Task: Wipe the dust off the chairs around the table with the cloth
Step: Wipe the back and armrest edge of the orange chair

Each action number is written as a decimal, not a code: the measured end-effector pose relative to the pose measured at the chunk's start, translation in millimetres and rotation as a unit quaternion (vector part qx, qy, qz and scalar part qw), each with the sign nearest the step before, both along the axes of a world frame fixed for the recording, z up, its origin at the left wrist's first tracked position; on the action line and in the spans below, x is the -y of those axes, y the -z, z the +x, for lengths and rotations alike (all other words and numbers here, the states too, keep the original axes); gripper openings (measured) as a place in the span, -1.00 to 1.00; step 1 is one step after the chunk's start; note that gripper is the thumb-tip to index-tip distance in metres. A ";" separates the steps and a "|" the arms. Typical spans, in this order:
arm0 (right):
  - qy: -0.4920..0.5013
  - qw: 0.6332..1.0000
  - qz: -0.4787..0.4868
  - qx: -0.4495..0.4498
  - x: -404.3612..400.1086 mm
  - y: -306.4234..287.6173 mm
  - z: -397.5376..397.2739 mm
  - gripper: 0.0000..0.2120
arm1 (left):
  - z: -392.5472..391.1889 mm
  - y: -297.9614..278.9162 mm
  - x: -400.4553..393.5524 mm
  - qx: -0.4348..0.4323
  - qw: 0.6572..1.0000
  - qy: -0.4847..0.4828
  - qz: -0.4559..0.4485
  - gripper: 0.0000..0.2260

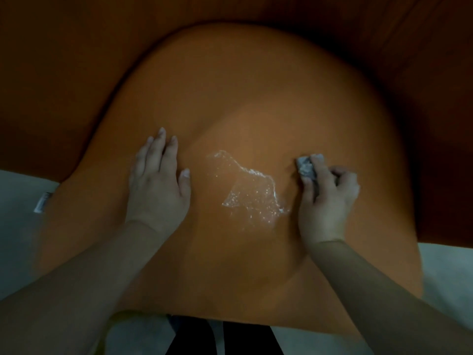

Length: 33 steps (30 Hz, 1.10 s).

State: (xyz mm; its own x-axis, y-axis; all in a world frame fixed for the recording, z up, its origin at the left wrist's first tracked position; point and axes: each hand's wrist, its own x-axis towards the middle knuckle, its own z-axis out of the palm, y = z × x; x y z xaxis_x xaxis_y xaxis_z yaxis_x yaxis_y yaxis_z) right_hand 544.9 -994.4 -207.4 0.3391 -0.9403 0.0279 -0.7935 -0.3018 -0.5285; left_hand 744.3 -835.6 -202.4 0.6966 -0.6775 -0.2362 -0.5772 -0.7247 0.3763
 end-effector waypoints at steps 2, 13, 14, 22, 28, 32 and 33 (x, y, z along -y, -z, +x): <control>0.001 0.999 0.031 0.012 -25.5 5.9 13.6 -0.63 | -2.1 1.8 -1.7 0.000 1.000 0.000 -0.006 -0.49; 0.044 0.997 0.005 0.071 5.7 -9.4 39.2 -0.60 | -1.2 0.5 -4.9 -0.003 1.000 0.016 -0.018 -0.48; 0.058 0.997 0.019 0.038 12.7 -8.1 27.5 -0.59 | -1.6 0.8 -5.3 -0.005 1.000 0.017 -0.019 -0.48; -0.162 0.980 0.111 0.031 -47.1 -6.4 42.8 -0.35 | -1.7 -0.2 -4.8 -0.020 0.999 0.014 -0.021 -0.47; -0.106 0.994 -0.014 -0.022 -27.2 -19.3 29.9 -0.38 | -0.1 -1.3 -7.3 -0.027 0.999 0.020 -0.017 -0.48; -0.121 0.988 0.095 -0.032 -15.9 -20.4 17.5 -0.51 | -3.6 -0.7 -5.0 -0.029 0.999 0.005 -0.024 -0.48; -0.113 0.988 0.109 -0.005 -13.8 -21.3 15.5 -0.58 | -4.1 -1.1 -4.3 -0.030 0.999 0.002 -0.026 -0.48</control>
State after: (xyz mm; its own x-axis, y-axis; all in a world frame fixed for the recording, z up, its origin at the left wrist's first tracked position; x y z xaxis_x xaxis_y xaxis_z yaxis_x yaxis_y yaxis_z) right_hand 560.4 -980.6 -186.1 0.5396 -0.8243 -0.1712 -0.7246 -0.3512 -0.5930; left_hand 740.2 -831.3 -201.3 0.6800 -0.6921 -0.2421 -0.5548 -0.7016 0.4472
